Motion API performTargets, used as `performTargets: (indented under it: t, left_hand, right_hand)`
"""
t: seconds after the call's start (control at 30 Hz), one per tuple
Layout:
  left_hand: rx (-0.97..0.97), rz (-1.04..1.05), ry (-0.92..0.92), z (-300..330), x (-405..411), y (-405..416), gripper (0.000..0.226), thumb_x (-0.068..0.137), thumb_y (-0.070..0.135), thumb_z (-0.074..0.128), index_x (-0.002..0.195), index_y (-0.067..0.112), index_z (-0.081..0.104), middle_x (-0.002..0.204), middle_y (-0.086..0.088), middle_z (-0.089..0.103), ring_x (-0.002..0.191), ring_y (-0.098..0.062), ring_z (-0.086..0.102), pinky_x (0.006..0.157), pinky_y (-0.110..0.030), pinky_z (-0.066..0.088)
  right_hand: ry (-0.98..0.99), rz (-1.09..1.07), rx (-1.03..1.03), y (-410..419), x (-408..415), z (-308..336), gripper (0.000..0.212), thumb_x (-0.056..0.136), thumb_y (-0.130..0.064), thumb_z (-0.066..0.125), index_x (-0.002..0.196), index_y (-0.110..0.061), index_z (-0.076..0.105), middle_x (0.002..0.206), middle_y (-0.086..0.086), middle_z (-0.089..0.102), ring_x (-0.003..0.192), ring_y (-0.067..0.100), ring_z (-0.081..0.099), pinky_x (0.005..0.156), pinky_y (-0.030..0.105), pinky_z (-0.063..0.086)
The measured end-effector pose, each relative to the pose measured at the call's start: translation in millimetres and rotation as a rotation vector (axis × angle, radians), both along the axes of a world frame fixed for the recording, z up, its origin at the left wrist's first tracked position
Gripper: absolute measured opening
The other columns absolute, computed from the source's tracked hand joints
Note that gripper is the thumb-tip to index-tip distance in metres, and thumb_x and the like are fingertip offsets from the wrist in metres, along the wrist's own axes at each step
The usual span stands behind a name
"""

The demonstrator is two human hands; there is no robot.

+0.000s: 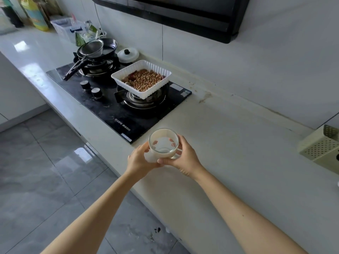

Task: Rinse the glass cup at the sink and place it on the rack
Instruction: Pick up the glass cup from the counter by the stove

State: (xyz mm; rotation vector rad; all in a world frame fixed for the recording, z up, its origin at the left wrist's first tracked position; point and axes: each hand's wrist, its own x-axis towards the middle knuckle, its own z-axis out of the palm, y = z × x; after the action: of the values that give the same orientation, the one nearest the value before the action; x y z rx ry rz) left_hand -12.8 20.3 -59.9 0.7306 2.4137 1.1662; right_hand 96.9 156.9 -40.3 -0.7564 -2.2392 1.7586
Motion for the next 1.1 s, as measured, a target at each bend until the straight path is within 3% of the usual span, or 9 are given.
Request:
performTargets:
  t: [0.17,0.27,0.4,0.5,0.63,0.73,0.83,1.0,1.1]
  left_hand:
    - [-0.042,-0.004,0.083,3.6,-0.2,-1.8,0.074,0.049,0.056,0.079,0.116,0.038,0.053,0.111,0.011,0.059,0.108,-0.013,0.044,0.092,-0.033,0.027]
    - [-0.041,-0.021,0.172,10.9,1.4,-6.0,0.076,0.051,0.057,0.079,0.118,0.032,0.055,0.110,0.013,0.054,0.108,-0.013,0.040,0.092,-0.033,0.027]
    - [-0.019,-0.065,0.333,22.0,3.2,-15.9,0.084,0.050,0.084,0.054,0.118,0.034,0.055,0.122,0.013,0.055,0.110,-0.013,0.040,0.092,-0.034,0.029]
    - [-0.038,-0.062,0.471,34.9,13.2,-22.9,0.079,0.059,0.082,0.049,0.121,0.034,0.050,0.126,0.011,0.054,0.113,-0.015,0.043,0.096,-0.031,0.029]
    - [-0.044,0.057,0.475,56.1,28.9,-33.1,0.065,0.067,0.072,0.054,0.117,0.031,0.049,0.116,0.013,0.055,0.098,-0.012,0.053,0.091,-0.028,0.038]
    - [-0.064,0.185,0.365,69.5,37.6,-54.1,0.027,0.072,0.058,0.063,0.088,0.040,0.052,0.081,0.023,0.058,0.065,-0.003,0.055,0.063,-0.024,0.045]
    - [-0.044,0.416,0.319,85.0,21.8,-87.4,0.020,0.076,0.043,0.068,0.067,0.031,0.055,0.058,0.016,0.056,0.052,-0.001,0.052,0.049,-0.022,0.039]
    - [-0.110,0.617,0.406,123.3,-55.8,-162.3,0.024,0.078,0.040,0.067,0.061,0.033,0.051,0.063,0.010,0.058,0.057,-0.014,0.052,0.052,-0.026,0.037]
    - [-0.192,0.701,0.471,141.9,-93.3,-212.9,0.015,0.081,0.044,0.061,0.072,0.033,0.056,0.076,0.012,0.065,0.068,-0.019,0.062,0.057,-0.027,0.042]
  right_hand:
    - [0.041,0.014,0.000,1.9,1.6,3.7,0.092,0.059,-0.018,0.099,0.138,-0.021,0.052,0.126,-0.007,0.063,0.111,-0.002,0.061,0.096,0.020,0.054]
    - [0.057,0.034,-0.004,5.2,4.3,12.9,0.088,0.059,-0.021,0.099,0.135,-0.024,0.054,0.126,-0.010,0.064,0.115,-0.002,0.060,0.097,0.020,0.055]
    - [0.081,0.042,-0.006,8.0,10.3,36.3,0.087,0.061,-0.026,0.097,0.137,-0.023,0.054,0.129,-0.006,0.064,0.113,-0.001,0.063,0.085,0.015,0.057]
    - [0.131,0.033,0.010,4.8,11.8,63.8,0.080,0.063,-0.025,0.096,0.133,-0.024,0.057,0.128,-0.007,0.067,0.108,-0.002,0.067,0.081,0.019,0.059]
    - [0.221,0.049,0.082,-5.8,5.4,109.9,0.075,0.065,-0.026,0.095,0.132,-0.023,0.060,0.122,-0.012,0.070,0.112,0.000,0.066,0.079,0.015,0.057]
    - [0.278,0.090,0.134,-17.0,-5.0,149.6,0.075,0.065,-0.028,0.095,0.131,-0.027,0.060,0.118,-0.017,0.071,0.110,-0.004,0.065,0.081,0.013,0.056]
    - [0.322,0.147,0.154,-29.9,-22.3,186.3,0.072,0.064,-0.024,0.096,0.127,-0.028,0.062,0.108,-0.022,0.072,0.104,-0.006,0.066,0.080,0.011,0.053]
    - [0.366,0.271,0.180,-66.9,-65.7,236.1,0.072,0.063,-0.027,0.096,0.126,-0.034,0.061,0.114,-0.016,0.073,0.107,-0.006,0.066,0.082,0.012,0.054]
    - [0.402,0.352,0.218,-100.7,-103.7,256.1,0.075,0.058,-0.038,0.096,0.125,-0.033,0.062,0.117,-0.014,0.073,0.111,0.002,0.067,0.092,0.028,0.059]
